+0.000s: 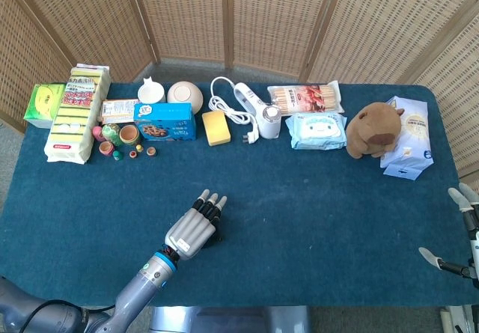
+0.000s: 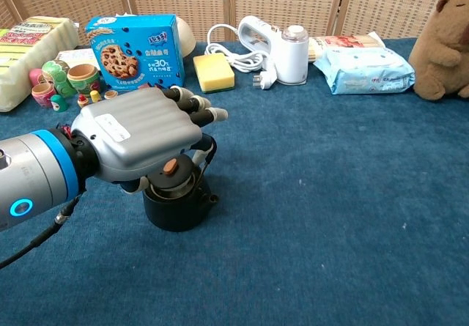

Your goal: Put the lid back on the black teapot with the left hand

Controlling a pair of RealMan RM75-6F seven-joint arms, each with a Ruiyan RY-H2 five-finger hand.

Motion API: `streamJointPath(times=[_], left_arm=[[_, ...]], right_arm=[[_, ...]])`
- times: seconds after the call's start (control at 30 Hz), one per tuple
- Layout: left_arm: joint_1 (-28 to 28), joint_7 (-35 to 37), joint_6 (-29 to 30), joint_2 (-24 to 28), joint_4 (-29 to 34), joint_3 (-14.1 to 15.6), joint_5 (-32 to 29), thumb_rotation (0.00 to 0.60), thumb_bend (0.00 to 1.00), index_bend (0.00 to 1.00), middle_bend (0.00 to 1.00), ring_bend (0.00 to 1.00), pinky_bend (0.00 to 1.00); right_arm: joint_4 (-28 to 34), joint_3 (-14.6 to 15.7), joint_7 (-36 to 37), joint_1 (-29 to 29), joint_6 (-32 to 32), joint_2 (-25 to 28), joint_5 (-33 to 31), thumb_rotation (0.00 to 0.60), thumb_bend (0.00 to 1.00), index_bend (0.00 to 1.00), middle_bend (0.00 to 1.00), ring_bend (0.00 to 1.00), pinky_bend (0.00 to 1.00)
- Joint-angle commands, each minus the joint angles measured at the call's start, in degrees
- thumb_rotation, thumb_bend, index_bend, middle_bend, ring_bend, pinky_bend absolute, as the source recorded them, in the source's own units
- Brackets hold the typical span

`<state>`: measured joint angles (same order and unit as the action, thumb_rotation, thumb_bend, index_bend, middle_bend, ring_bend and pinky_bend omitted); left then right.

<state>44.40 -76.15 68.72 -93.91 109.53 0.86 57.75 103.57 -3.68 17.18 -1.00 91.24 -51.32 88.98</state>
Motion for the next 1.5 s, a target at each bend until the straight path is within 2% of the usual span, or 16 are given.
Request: streamJointPath(times=[0.03,0.4,0.63,0.7,0.77,0.83,1.13,1.4,1.5], left_arm=[[0.21,-0.70,0.44,-0.14,0.38,0.02,-0.88,0.600,0.24,0.30,0.00,0.00,0.06],[0.51,-1.26,2.43,0.13,1.92,0.14,-1.33,0.600,0.22,0.26,0.00,0.00,0.06],[-0.29,0.30,4.84,3.23,6.29,0.84,2.09,0.600,0.22,0.23,0.00,0.00,0.06],[-0.79,1.02,5.77,4.67,7.96,1.20,3.48,0.600,0.22,0.17,0.00,0.00,0.06],[-1.63,2.15,7.50,7.17,10.15,1.51,5.83,0.600,0.22,0.05,0.00,0.00,0.06],[-2.45,3.44,8.98,9.40,11.56,1.63,7.58,0.600,0.22,0.00,0.00,0.00,0.06],[-7.38,18.08,13.82,22.86,12.67,1.99,15.12,0.600,0.21,0.00,0.00,0.00,0.06],[-14.24,38.11,18.37,32.89,8.03,3.55,18.67,0.600,0.21,0.00,0.00,0.00,0.06],[-18.23,49.03,21.21,35.70,4.40,5.17,21.75,0.600,0.21,0.00,0.00,0.00,0.06]], right_arm=[[0.01,0.00,-0.01,0.01,-0.01,0.02,0.02,0.600,0.07,0.06,0.00,0.00,0.00],[0.02,0.05,0.12,-0.04,0.04,0.10,0.07,0.600,0.07,0.06,0.00,0.00,0.00],[-0.01,0.07,0.10,-0.03,-0.02,0.10,0.07,0.600,0.07,0.05,0.00,0.00,0.00],[-0.01,0.11,0.00,0.00,-0.08,0.08,0.12,0.600,0.07,0.05,0.00,0.00,0.00],[0.00,0.18,-0.30,0.07,-0.25,-0.02,0.20,0.600,0.07,0.06,0.00,0.00,0.00],[0.04,0.24,-0.66,0.15,-0.41,-0.13,0.26,0.600,0.07,0.06,0.00,0.00,0.00],[0.54,0.48,-3.55,0.38,-0.91,-1.04,0.45,0.600,0.07,0.05,0.00,0.00,0.00],[0.88,0.75,-6.06,0.49,-0.90,-1.90,1.21,0.600,0.07,0.06,0.00,0.00,0.00],[0.88,0.77,-6.98,0.54,-0.84,-2.31,1.40,0.600,0.07,0.06,0.00,0.00,0.00]])
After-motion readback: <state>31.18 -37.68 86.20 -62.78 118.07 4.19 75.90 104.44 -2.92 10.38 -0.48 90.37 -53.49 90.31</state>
